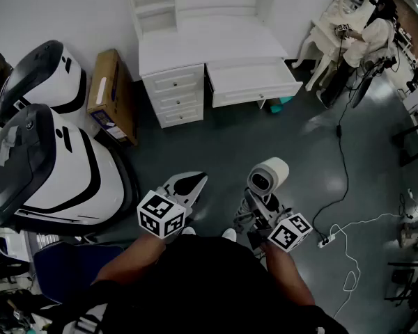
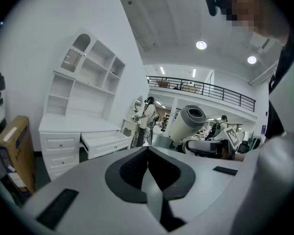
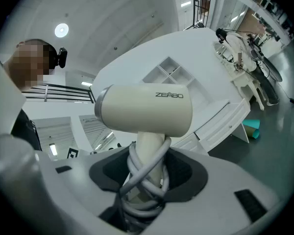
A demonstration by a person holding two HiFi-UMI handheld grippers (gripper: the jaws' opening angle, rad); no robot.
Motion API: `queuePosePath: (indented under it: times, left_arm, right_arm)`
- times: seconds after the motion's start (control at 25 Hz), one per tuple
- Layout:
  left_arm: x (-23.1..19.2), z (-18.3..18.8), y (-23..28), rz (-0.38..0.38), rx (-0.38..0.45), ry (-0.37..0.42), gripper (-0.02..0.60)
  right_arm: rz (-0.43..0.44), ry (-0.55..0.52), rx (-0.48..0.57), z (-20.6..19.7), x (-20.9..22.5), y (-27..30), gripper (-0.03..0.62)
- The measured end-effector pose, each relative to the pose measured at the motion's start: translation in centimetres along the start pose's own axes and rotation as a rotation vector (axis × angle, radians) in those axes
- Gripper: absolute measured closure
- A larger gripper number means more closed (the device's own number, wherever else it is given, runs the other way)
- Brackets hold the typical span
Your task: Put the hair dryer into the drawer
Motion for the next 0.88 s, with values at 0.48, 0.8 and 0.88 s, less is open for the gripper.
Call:
queuePosePath:
  times: [0.48, 0.8, 0.88]
  left_arm:
    - [0.5, 0.3, 0.6, -0.02, 0.007, -0.021, 0.572]
    - [1.3, 0.0, 0.9, -0.023, -0.012, 0.006, 0.572]
    - [1.4, 0.0, 1.2, -0.021, -0.017, 0.004, 0.572]
  right_arm:
    - [0.0, -0.009, 0.001, 0.8, 0.2, -0.3, 0.378]
    - [0.071, 0.004, 0.008, 1.2, 0.0, -0.7, 0.378]
    - [0.068, -0.009, 0.001, 1.5, 0.1, -0.9, 0.378]
Point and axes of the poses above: the fingertips, and each gripper's own axes: y forward along the fingers, x to its right, z out of its top, the point moved 9 cm from there along -y, backward along the fingers, and after that the axes turned 11 degrees about y, right-handed, at the moved point
